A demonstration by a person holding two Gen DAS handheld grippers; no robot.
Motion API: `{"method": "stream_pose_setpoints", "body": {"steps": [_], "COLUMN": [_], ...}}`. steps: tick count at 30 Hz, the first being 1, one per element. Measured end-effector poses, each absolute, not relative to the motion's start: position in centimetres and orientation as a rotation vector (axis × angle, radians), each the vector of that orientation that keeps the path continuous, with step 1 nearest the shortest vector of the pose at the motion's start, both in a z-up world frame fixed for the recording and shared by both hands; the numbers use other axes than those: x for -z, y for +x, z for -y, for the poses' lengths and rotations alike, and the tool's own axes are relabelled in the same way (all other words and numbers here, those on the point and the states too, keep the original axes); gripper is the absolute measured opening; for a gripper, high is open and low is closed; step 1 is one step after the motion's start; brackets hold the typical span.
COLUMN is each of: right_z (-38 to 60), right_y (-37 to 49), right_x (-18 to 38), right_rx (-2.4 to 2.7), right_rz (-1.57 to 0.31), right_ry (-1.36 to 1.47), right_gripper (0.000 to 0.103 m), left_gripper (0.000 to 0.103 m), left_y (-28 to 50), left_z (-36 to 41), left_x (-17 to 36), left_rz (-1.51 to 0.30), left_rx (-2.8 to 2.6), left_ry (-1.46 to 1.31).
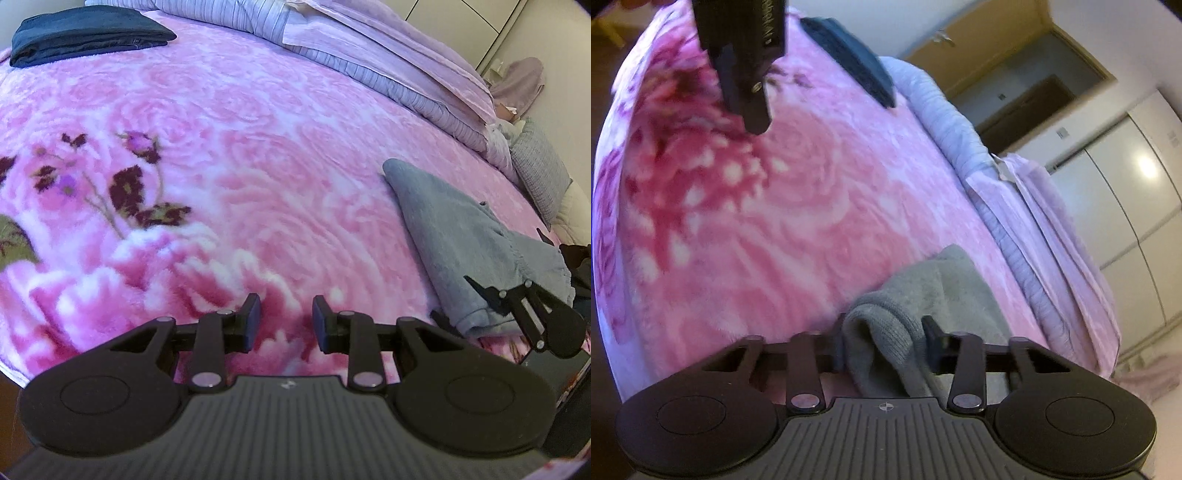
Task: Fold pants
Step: 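Grasp the folded grey sweatpants edge with the right gripper and lift it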
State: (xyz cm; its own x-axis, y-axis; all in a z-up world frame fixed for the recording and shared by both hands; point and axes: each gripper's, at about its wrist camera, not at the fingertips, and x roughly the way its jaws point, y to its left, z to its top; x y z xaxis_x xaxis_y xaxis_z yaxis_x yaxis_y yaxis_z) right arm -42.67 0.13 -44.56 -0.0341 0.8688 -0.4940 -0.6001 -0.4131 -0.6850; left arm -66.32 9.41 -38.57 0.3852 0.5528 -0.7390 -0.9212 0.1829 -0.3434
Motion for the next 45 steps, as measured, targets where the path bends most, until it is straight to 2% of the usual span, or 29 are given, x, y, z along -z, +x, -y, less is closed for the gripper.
{"method": "stream_pose_setpoints", "body": {"steps": [1, 2, 8, 10, 15, 19, 22, 25, 26, 28, 34, 36, 37, 38, 40, 42, 43, 44, 45], "right_z": [-0.2, -0.3, -1.7, -1.4, 2.2, 6.2, 7.9, 7.7, 7.7, 8.1, 9.1, 9.3, 9.1, 9.0, 9.6, 10.1, 10.6, 11.2, 11.6], "right_y": [-42.2, -41.5, -30.8, -26.0, -13.1, -3.3, 3.9, 10.2, 11.5, 12.3, 10.8, 11.4, 12.2, 12.9, 13.3, 13.4, 13.5, 13.4, 13.5], "right_x": [44.2, 43.4, 34.5, 32.1, 27.5, 27.1, 30.4, 36.4, 38.2, 39.0, 35.4, 36.7, 38.6, 40.2, 40.6, 39.7, 39.4, 39.1, 38.7], "right_rx": [-1.689, -1.693, -1.683, -1.645, -1.529, -1.396, -1.226, -1.030, -1.015, -1.053, -1.157, -1.094, -1.038, -0.990, -0.967, -0.937, -0.923, -0.921, -0.928], "right_rz": [0.313, 0.263, -0.400, -0.536, -0.606, -0.560, -0.629, -0.862, -0.936, -0.961, -0.826, -0.853, -0.936, -1.012, -1.011, -1.008, -1.019, -1.016, -0.999], "right_ry": [-1.056, -0.989, -0.285, -0.083, 0.206, 0.336, 0.390, 0.410, 0.450, 0.551, 0.557, 0.522, 0.517, 0.546, 0.590, 0.575, 0.588, 0.611, 0.645], "right_gripper": [0.019, 0.017, 0.014, 0.014, 0.014, 0.014, 0.014, 0.014, 0.014, 0.014, 0.014, 0.014, 0.015, 0.023, 0.035, 0.042, 0.051, 0.055, 0.055], "left_gripper": [0.025, 0.025, 0.025, 0.025, 0.025, 0.025, 0.025, 0.025, 0.025, 0.025, 0.025, 0.025, 0.025, 0.025, 0.025, 0.025, 0.026, 0.026, 0.026], "left_y": [-66.2, -66.0, -63.4, -61.6, -55.1, -47.4, -40.4, -33.7, -31.7, -28.3, -24.0, -22.9, -22.6, -22.7, -22.7, -23.2, -23.5, -23.7, -23.9], "left_z": [-9.4, -9.5, -10.2, -10.8, -12.1, -12.9, -13.4, -13.4, -13.3, -12.9, -11.3, -11.0, -11.1, -11.3, -11.7, -12.0, -12.2, -12.5, -12.6], "left_x": [38.5, 38.4, 36.6, 35.5, 32.5, 31.4, 32.1, 33.3, 33.7, 34.1, 33.6, 33.7, 33.9, 34.2, 34.7, 35.0, 35.1, 35.1, 35.0], "left_rz": [-0.514, -0.517, -0.497, -0.478, -0.427, -0.419, -0.453, -0.483, -0.491, -0.502, -0.499, -0.524, -0.533, -0.547, -0.575, -0.575, -0.575, -0.570, -0.564], "left_rx": [-1.106, -1.106, -1.071, -1.042, -0.929, -0.786, -0.678, -0.590, -0.568, -0.536, -0.486, -0.498, -0.498, -0.507, -0.533, -0.551, -0.558, -0.561, -0.561], "left_ry": [-0.865, -0.861, -0.821, -0.792, -0.709, -0.665, -0.655, -0.656, -0.651, -0.628, -0.564, -0.544, -0.543, -0.545, -0.546, -0.564, -0.578, -0.587, -0.592]}}
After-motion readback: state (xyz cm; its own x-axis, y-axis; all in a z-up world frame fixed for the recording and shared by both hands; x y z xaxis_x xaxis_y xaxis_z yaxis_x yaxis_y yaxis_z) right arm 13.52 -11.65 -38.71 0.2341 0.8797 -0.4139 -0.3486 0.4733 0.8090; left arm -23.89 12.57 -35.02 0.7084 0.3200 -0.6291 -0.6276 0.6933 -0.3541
